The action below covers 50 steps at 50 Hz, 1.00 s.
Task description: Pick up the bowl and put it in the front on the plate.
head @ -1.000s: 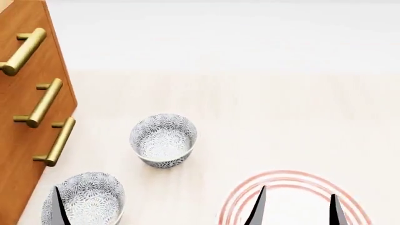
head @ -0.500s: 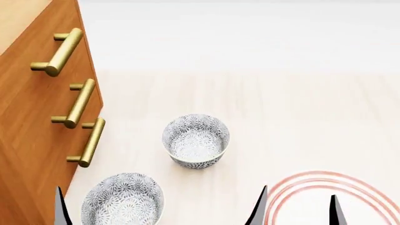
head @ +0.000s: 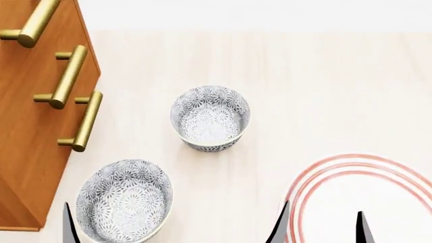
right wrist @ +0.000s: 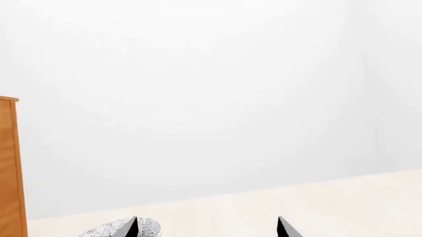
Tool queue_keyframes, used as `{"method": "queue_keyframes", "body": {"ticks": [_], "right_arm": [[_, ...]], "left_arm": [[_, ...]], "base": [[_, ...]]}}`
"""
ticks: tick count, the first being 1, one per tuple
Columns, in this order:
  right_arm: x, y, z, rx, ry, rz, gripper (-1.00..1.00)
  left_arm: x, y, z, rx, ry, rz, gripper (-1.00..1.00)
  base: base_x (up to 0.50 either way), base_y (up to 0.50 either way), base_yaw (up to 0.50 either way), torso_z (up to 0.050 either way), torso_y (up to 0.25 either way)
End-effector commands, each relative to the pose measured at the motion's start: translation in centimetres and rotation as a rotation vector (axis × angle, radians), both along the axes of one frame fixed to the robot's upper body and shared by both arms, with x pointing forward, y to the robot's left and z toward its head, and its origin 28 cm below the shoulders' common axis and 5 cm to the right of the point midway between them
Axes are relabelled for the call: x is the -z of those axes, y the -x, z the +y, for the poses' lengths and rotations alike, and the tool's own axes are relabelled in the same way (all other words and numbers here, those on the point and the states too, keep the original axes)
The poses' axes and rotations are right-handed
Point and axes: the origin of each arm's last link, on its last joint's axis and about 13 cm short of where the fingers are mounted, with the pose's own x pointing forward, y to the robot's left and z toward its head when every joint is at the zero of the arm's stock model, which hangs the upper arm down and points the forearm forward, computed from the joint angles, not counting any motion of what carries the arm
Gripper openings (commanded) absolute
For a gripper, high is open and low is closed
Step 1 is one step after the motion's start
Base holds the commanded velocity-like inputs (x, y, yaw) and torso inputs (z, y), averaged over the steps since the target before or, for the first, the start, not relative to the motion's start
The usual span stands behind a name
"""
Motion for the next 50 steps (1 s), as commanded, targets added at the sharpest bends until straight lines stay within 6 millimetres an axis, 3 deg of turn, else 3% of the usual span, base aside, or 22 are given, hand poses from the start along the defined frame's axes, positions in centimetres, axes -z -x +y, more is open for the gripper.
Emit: {"method": "queue_keyframes", "body": {"ticks": [1, 14, 21, 25, 32, 40, 44, 50], "right_arm": [[0.0, -0.1, 0.0, 0.001, 0.005, 0.000, 1.00], [-0.8, -0.6, 0.2, -0.016, 0.001, 0.013, 1.00], [-3.5, -1.7, 1.0, -0.089, 0.001, 0.063, 1.00], [-7.0, -3.9, 1.5, -0.124, -0.021, 0.114, 1.00], [-11.6, -7.5, 1.8, -0.154, -0.077, 0.242, 1.00], [-15.5, -12.2, 2.2, -0.213, -0.188, 0.470, 1.00], [-17.0, -14.7, 2.4, -0.200, -0.207, 0.501, 1.00], [-18.1, -17.2, 2.8, -0.171, -0.300, 0.575, 1.00]], "left_arm": [[0.0, 0.0, 0.0, 0.005, 0.003, 0.000, 1.00], [0.1, -0.1, 0.0, 0.003, -0.003, 0.009, 1.00], [0.1, -0.1, 0.0, 0.001, 0.002, 0.017, 1.00], [0.2, -0.2, 0.0, -0.002, 0.006, 0.023, 1.00], [0.2, -0.2, 0.1, -0.006, 0.009, 0.032, 1.00], [0.3, -0.3, 0.1, -0.007, 0.015, 0.051, 1.00], [0.3, -0.4, 0.1, -0.006, 0.016, 0.059, 1.00], [0.5, -0.5, 0.1, -0.006, 0.020, 0.070, 1.00]], "base": [[0.00, 0.00, 0.00, 0.000, 0.000], [0.00, 0.00, 0.00, 0.000, 0.000], [0.00, 0.00, 0.00, 0.000, 0.000], [0.00, 0.00, 0.00, 0.000, 0.000], [0.00, 0.00, 0.00, 0.000, 0.000], [0.00, 0.00, 0.00, 0.000, 0.000], [0.00, 0.00, 0.00, 0.000, 0.000], [0.00, 0.00, 0.00, 0.000, 0.000]]}}
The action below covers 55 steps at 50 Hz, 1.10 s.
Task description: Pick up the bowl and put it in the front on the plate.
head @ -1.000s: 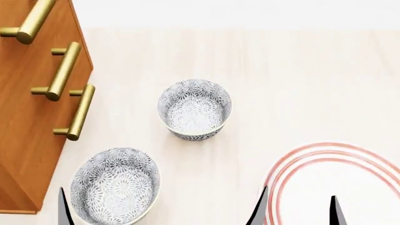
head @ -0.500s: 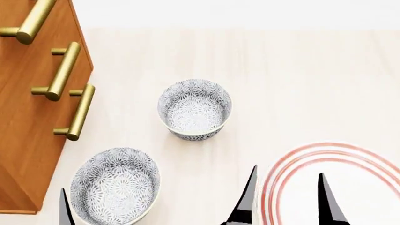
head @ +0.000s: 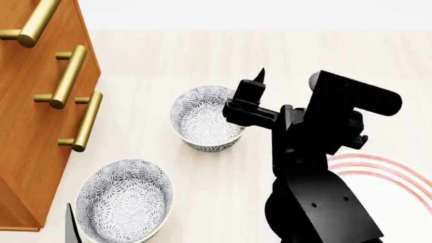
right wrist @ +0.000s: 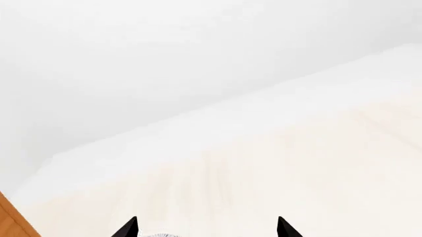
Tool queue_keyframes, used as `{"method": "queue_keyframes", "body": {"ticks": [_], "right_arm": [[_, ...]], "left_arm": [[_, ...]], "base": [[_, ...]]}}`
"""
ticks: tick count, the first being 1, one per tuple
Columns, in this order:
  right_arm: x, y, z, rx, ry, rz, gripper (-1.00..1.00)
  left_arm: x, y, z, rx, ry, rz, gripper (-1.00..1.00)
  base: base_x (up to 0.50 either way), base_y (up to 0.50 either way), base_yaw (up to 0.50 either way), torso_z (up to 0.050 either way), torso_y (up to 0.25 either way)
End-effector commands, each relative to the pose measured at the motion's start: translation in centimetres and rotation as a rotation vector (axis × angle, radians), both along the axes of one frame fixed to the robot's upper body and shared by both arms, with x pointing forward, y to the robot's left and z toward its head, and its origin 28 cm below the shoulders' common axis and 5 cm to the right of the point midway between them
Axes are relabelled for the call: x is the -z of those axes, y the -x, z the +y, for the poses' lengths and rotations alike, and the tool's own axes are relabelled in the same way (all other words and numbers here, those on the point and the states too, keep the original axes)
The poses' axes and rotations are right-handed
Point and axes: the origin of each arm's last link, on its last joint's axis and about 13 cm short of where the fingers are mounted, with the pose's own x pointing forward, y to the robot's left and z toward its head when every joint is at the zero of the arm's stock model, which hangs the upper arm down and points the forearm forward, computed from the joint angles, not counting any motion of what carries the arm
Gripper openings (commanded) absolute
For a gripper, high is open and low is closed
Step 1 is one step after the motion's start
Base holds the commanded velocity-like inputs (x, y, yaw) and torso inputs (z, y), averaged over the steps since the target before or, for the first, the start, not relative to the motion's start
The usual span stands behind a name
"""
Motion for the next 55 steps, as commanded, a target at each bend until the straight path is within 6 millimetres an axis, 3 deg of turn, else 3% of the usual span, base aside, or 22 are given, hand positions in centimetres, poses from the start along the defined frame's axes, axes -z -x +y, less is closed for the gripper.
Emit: {"method": "queue_keyframes", "body": {"ticks": [1, 9, 16, 55], "right_arm": [[-4.3, -4.8, 1.3, -0.029, -0.121, 0.203, 1.00], [-2.9, -7.6, 2.1, -0.004, -0.115, 0.342, 1.00], [-2.8, -8.2, 2.3, 0.000, -0.088, 0.410, 1.00], [-1.2, -7.4, 3.7, 0.009, -0.087, 0.498, 1.00]], "left_arm": [[0.2, -0.2, 0.0, -0.002, 0.005, 0.023, 1.00], [0.3, -0.2, 0.0, -0.002, -0.001, 0.026, 1.00], [0.3, -0.2, 0.0, -0.001, -0.003, 0.028, 1.00], [0.4, -0.2, -0.1, 0.003, -0.006, 0.040, 1.00]], "base": [[0.00, 0.00, 0.00, 0.000, 0.000], [0.00, 0.00, 0.00, 0.000, 0.000], [0.00, 0.00, 0.00, 0.000, 0.000], [0.00, 0.00, 0.00, 0.000, 0.000]]}}
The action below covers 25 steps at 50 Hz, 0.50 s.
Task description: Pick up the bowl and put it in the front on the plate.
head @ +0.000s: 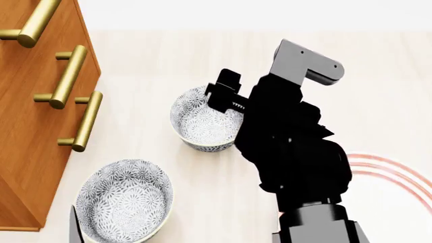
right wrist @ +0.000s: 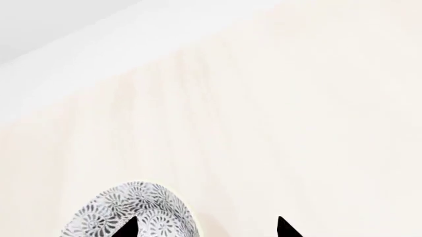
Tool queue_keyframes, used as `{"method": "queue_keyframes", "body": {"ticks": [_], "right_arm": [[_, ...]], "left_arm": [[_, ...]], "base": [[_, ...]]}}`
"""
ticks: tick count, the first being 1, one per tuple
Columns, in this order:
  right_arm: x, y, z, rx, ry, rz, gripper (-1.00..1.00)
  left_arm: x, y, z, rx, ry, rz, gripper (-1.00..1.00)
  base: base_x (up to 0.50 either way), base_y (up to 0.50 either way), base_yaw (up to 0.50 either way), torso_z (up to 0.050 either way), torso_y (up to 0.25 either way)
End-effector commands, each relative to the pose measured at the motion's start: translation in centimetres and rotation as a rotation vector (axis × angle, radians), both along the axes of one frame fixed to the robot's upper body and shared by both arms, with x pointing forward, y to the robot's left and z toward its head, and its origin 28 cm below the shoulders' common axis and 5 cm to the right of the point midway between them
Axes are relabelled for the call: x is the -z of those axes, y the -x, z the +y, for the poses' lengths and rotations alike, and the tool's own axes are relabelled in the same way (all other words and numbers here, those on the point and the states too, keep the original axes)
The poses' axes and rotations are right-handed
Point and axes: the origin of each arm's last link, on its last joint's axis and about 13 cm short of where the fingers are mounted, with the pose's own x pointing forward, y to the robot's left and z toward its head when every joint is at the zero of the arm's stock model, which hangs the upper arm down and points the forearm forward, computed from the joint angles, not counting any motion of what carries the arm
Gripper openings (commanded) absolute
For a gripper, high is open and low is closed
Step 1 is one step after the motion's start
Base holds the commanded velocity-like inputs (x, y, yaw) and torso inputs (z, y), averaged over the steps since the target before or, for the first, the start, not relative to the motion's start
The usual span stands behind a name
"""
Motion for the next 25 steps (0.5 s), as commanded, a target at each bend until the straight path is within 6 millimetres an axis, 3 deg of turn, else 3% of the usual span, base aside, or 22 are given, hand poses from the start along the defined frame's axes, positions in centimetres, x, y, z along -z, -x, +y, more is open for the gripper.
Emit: {"method": "queue_keyframes", "body": {"ticks": [1, 25], "right_arm": [[0.31, 0.24, 0.53, -0.011, -0.015, 0.014, 1.00], [1.00, 1.06, 1.27, -0.024, -0.058, 0.043, 1.00]], "left_arm": [[-0.03, -0.05, -0.02, 0.001, -0.004, 0.002, 1.00], [0.02, -0.06, -0.03, 0.003, -0.008, 0.007, 1.00]], "base": [[0.00, 0.00, 0.00, 0.000, 0.000], [0.00, 0.00, 0.00, 0.000, 0.000]]}}
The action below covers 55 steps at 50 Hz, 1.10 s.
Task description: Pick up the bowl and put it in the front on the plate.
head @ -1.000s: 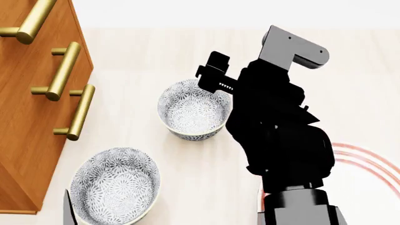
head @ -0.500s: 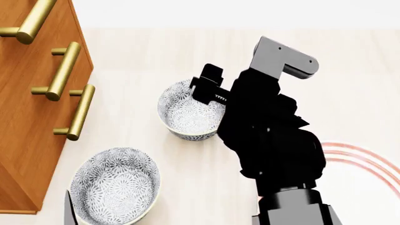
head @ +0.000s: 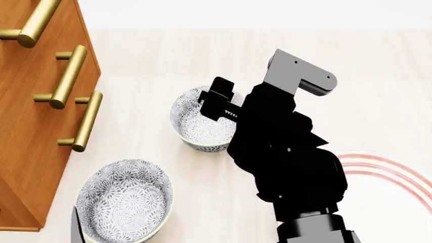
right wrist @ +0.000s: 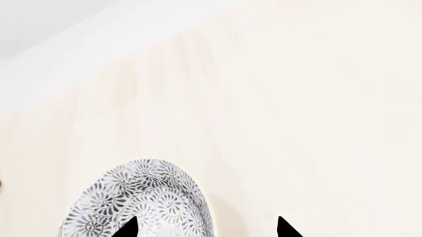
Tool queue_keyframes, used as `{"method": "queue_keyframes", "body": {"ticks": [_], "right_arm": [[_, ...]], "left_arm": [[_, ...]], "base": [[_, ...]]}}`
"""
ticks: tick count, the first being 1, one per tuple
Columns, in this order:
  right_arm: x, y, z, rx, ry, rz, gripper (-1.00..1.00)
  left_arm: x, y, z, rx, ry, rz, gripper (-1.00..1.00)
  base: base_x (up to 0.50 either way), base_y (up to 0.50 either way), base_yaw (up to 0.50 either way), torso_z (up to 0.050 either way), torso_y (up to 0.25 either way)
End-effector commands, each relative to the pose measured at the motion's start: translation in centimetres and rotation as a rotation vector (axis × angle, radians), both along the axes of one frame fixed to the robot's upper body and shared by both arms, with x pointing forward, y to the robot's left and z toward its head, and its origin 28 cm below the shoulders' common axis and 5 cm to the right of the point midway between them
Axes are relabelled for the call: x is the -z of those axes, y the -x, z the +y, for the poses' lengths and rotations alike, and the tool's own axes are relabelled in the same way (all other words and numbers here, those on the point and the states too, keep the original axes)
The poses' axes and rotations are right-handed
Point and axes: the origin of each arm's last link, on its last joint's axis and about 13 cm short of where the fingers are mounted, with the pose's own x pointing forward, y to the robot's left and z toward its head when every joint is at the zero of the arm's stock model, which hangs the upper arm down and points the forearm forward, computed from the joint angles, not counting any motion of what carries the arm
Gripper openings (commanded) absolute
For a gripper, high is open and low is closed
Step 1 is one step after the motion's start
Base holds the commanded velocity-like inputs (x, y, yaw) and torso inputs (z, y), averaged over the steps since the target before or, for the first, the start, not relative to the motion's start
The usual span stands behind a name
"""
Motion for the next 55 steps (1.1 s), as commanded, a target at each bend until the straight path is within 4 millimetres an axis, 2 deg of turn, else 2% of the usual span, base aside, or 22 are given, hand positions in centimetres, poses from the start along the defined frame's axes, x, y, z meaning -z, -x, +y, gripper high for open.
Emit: {"method": "queue_keyframes", "body": {"ticks": [1, 55], "right_arm": [[0.6, 0.3, 0.5, -0.015, -0.017, 0.010, 1.00], [3.1, 0.9, 0.8, -0.038, 0.030, 0.037, 1.00]], "left_arm": [[-0.1, -0.1, 0.0, -0.003, -0.004, 0.000, 1.00], [0.0, -0.1, 0.0, 0.000, -0.008, 0.012, 1.00]], "base": [[0.00, 0.00, 0.00, 0.000, 0.000], [0.00, 0.00, 0.00, 0.000, 0.000]]}}
